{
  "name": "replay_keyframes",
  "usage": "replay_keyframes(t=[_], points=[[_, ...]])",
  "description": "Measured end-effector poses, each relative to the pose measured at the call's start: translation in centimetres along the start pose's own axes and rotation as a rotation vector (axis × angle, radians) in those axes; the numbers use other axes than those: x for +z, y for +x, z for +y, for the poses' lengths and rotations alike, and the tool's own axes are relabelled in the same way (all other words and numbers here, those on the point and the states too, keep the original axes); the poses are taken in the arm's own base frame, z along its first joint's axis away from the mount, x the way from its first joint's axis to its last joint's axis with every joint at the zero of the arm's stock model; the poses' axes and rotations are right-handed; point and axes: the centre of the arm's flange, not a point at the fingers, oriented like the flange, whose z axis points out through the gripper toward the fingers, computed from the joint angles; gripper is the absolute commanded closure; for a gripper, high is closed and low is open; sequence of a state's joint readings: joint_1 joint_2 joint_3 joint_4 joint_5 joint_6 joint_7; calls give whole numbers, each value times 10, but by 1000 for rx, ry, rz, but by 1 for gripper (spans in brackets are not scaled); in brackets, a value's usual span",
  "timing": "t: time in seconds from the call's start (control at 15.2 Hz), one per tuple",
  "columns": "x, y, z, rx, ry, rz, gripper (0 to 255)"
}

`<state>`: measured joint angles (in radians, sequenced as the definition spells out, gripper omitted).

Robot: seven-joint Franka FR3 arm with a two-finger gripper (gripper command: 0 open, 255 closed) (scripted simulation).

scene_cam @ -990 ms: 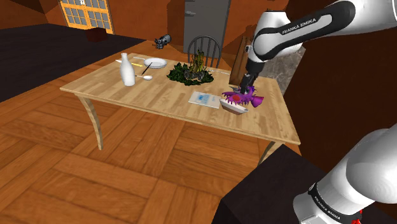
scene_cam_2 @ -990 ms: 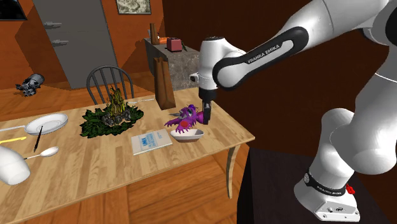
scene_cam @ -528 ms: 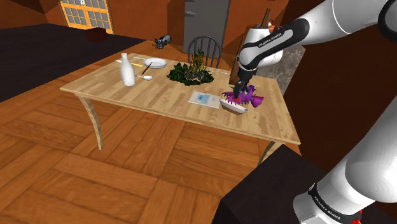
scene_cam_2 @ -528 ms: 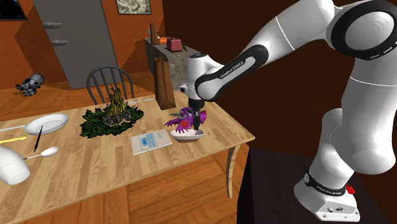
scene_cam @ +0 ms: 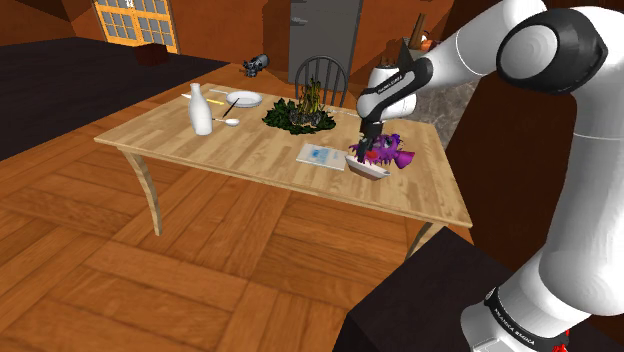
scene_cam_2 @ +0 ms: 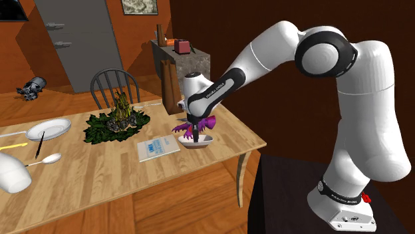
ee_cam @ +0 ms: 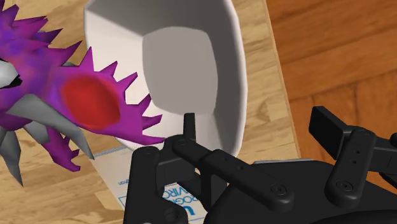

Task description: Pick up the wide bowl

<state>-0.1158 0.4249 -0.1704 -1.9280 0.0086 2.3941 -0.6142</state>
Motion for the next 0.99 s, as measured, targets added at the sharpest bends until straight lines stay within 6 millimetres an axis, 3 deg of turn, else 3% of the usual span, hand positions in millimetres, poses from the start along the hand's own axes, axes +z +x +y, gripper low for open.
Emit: replay_keyframes(t=[0.53, 0.59, 0.99], points=[[43, 3, 2, -6, 0, -2, 0], [45, 3, 1, -6, 1, -2, 255], [45, 5, 1, -8, 0, 1, 255]])
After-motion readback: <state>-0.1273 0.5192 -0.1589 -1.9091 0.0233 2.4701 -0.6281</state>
